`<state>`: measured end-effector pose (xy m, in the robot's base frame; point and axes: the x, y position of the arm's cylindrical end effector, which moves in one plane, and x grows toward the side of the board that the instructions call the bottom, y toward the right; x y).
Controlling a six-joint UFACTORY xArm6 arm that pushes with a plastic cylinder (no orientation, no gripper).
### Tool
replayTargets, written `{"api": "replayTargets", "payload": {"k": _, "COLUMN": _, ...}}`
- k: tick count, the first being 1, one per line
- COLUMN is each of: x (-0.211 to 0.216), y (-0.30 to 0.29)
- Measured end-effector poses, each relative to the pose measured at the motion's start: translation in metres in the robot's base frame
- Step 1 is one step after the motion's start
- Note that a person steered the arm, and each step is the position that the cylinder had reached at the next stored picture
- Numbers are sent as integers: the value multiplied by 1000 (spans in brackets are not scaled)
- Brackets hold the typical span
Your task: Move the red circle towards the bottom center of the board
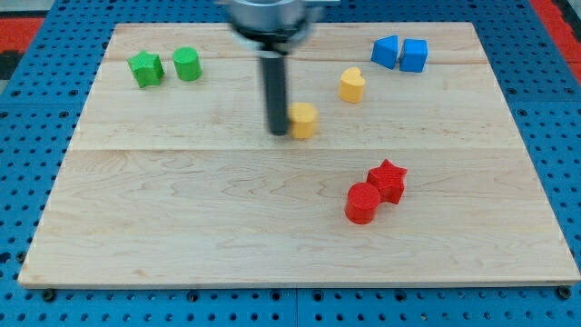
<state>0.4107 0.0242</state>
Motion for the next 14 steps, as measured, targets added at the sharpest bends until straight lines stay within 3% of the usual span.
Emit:
{"api": "replayTargets", "payload": {"k": 1, "x": 6, "y": 22}}
{"api": "replayTargets", "payload": {"k": 2, "x": 44, "y": -13}}
{"api": "replayTargets", "payload": {"k": 3, "x": 127, "y": 1}}
{"api": "replayTargets", "payload": {"k": 4, "x": 180, "y": 4}}
{"api": "replayTargets", "payload": {"k": 5, "x": 208, "y": 74}}
{"api": "replayTargets", "payload": {"k": 6, "x": 194, "y": 121}}
{"api": "replayTargets", "payload": {"k": 8, "x": 149, "y": 104}}
{"api": "replayTargets", "payload": {"k": 9, "x": 131, "y": 77}}
{"api": "replayTargets", "payload": {"k": 11, "x": 113, "y": -49}}
{"api": "replayTargets", "payload": {"k": 12, "x": 114, "y": -43}}
{"api": "replayTargets", "payload": {"k": 13, "x": 119, "y": 15}}
{"api": "replayTargets", "payload": {"k": 14, "x": 83, "y": 4}}
